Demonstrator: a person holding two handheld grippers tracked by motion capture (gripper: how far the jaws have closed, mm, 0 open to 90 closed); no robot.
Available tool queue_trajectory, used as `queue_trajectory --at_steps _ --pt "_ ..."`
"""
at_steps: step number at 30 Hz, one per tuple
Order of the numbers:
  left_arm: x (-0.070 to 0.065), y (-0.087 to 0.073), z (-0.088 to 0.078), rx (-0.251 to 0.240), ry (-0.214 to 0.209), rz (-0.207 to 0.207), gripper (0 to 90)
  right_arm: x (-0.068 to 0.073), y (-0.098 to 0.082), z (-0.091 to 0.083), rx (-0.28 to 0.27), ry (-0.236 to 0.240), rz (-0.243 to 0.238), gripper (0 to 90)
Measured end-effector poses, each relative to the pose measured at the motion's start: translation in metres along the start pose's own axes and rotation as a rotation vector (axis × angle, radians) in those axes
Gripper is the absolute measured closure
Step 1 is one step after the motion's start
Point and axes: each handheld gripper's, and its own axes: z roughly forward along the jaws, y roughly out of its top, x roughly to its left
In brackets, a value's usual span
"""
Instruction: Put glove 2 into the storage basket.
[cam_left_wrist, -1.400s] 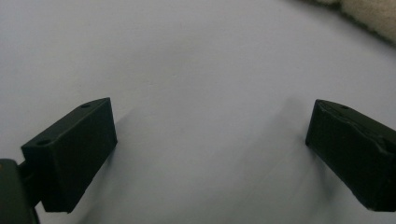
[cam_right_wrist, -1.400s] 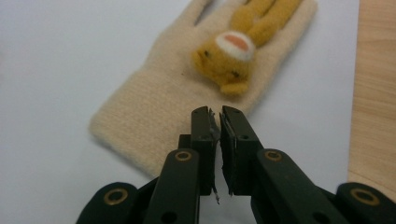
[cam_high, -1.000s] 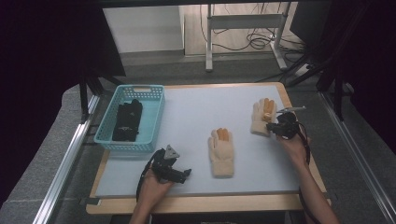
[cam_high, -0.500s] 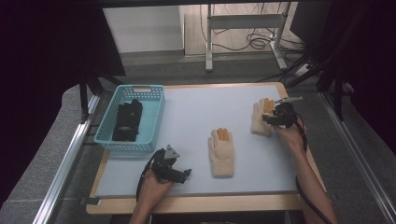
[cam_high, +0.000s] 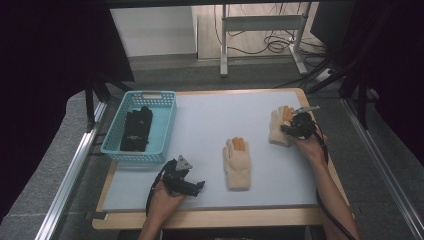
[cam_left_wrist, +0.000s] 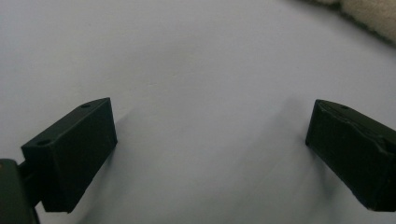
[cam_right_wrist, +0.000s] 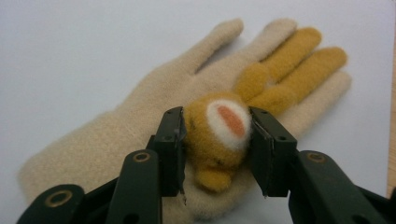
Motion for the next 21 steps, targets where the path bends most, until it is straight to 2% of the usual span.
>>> queue_trajectory --at_steps 5,8,13,17,21 --pt "0.000 0.000 0.000 0.000 0.000 0.003 2.3 0.006 0.002 -0.015 -0.029 0.027 0.002 58.8" --pt "0.000 0.000 0.000 0.000 0.000 -0.001 2.3 0.013 0.004 -0.027 -0.043 0.038 -0.015 58.8" --pt "0.000 0.000 0.000 0.000 0.001 -0.001 2.3 0.026 0.008 -0.047 -0.079 0.080 -0.014 58.8" --pt "0.000 0.000 0.000 -0.001 0.001 -0.002 2.3 0.039 0.011 -0.063 -0.102 0.121 -0.023 58.8" --pt "0.000 0.000 0.000 -0.001 0.001 -0.002 2.3 0.057 0.013 -0.080 -0.117 0.150 -0.062 58.8"
